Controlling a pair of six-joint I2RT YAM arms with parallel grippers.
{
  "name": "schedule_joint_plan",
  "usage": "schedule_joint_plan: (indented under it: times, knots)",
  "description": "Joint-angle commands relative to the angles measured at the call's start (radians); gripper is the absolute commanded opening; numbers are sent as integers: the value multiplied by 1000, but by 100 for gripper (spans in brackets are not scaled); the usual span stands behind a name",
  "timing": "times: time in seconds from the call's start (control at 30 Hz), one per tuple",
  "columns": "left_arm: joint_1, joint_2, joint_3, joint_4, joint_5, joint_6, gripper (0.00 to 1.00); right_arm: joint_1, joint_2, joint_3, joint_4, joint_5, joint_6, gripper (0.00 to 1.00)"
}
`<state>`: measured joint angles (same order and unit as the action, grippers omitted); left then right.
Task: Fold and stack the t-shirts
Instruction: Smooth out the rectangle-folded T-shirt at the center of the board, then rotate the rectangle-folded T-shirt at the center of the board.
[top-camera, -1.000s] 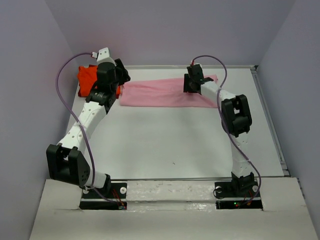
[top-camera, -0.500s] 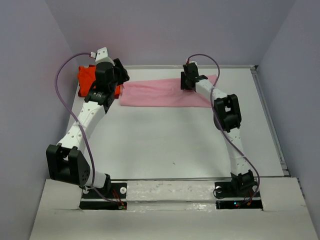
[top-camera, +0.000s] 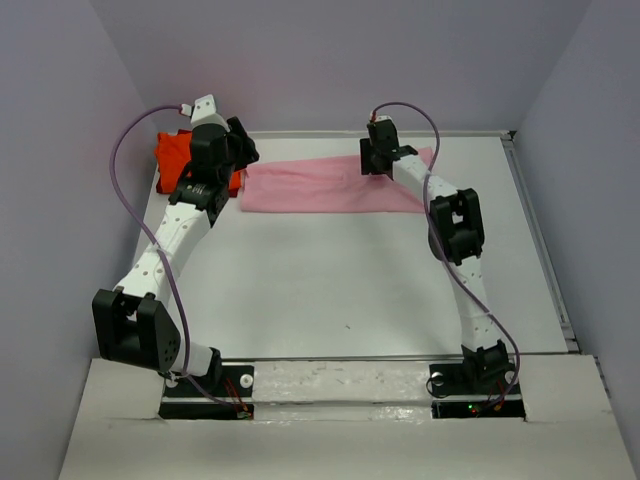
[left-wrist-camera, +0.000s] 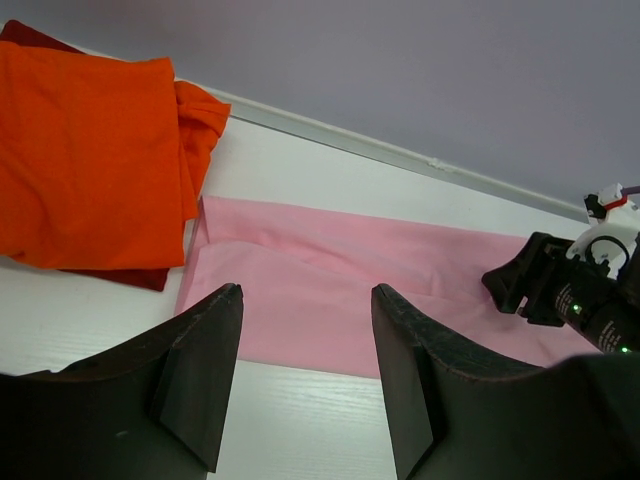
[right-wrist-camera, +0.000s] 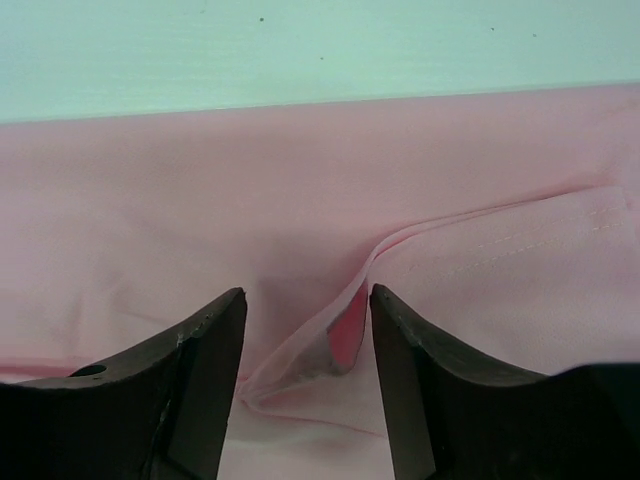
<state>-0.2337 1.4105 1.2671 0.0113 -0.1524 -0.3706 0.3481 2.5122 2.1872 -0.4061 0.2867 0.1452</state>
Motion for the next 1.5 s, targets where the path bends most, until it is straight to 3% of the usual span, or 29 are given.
schedule_joint_plan:
  times: [0.0, 0.2, 0.5, 0.73, 1.13, 1.47]
  knots:
    - [5, -24, -14, 47, 16, 12, 64, -3, -174, 0, 26, -113, -48, 60]
    - [5, -27, -23, 59, 10, 19, 64, 6, -187, 20, 29, -408, -18, 68]
    - [7, 53, -20, 61, -6, 35, 64, 6, -194, -104, 29, -190, 76, 68]
    - [8, 19, -28, 65, -12, 38, 64, -29, -205, -213, 30, 40, 93, 68]
    - [7, 10, -29, 65, -7, 39, 64, -130, -164, -241, -28, 69, 136, 68]
    - [7, 16, -26, 64, -12, 44, 64, -232, -148, -199, -92, -81, 185, 68]
